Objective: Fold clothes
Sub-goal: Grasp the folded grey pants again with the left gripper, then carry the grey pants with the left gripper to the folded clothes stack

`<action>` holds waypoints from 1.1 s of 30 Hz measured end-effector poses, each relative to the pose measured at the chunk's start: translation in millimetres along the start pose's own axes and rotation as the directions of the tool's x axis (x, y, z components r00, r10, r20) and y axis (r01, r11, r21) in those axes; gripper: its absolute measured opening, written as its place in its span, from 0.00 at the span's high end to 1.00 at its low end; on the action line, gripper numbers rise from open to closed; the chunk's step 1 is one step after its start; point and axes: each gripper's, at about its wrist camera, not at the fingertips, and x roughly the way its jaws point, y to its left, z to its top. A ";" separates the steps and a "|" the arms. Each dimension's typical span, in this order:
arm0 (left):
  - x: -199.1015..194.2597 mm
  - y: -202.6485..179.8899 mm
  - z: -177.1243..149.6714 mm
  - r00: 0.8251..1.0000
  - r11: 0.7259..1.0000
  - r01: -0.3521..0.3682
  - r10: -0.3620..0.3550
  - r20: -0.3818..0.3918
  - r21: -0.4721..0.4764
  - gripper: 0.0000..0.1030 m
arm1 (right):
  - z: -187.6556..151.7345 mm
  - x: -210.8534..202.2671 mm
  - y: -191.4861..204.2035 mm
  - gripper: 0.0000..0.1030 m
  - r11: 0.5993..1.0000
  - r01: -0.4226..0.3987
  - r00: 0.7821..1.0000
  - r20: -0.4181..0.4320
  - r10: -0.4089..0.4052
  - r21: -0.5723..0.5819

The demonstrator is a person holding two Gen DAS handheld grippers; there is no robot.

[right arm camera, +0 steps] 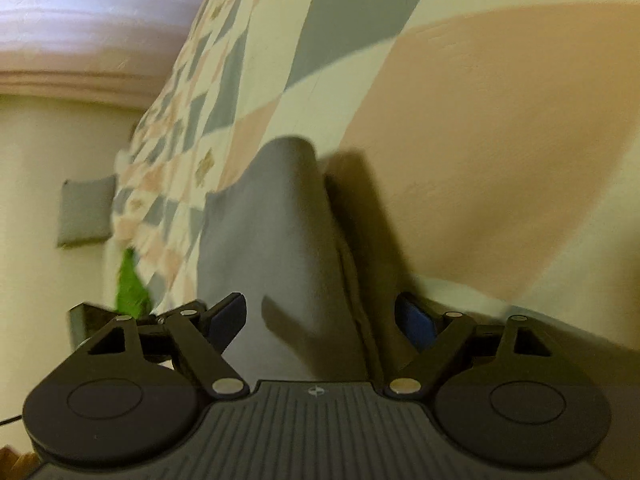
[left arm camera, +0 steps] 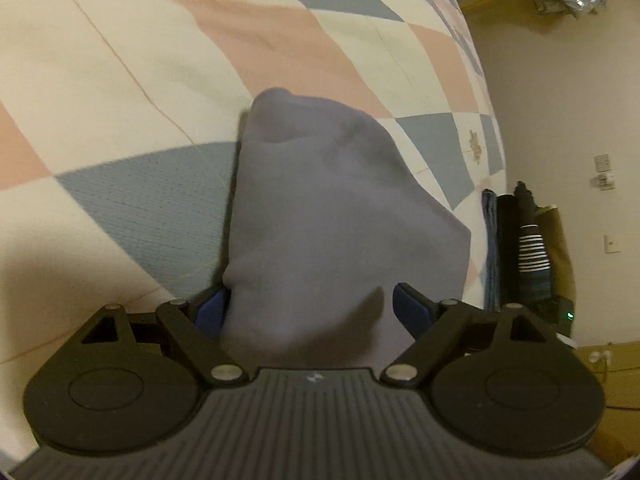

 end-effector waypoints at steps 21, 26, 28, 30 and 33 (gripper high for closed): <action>-2.7 -296.6 39.9 0.995 0.776 0.079 -0.022 -0.099 0.626 0.69 | -64.6 -174.3 45.6 0.69 0.974 -0.202 0.866 0.482 0.131 0.099; 74.1 -439.9 35.8 0.957 0.579 0.278 -0.099 -0.273 0.766 0.69 | -84.3 -287.8 31.7 0.69 0.968 -0.203 0.658 0.753 0.022 0.149; 107.9 -486.4 29.4 0.938 0.512 0.331 -0.082 -0.338 0.793 0.69 | -88.2 -317.9 20.9 0.69 0.962 -0.209 0.581 0.814 -0.022 0.175; 141.8 -530.5 22.8 0.920 0.458 0.362 -0.038 -0.389 0.812 0.69 | -90.9 -344.3 3.7 0.69 0.946 -0.243 0.503 0.862 -0.068 0.216; 179.8 -575.3 14.6 0.906 0.395 0.382 0.020 -0.424 0.836 0.69 | -87.1 -365.2 -20.4 0.69 0.916 -0.313 0.424 0.900 -0.103 0.252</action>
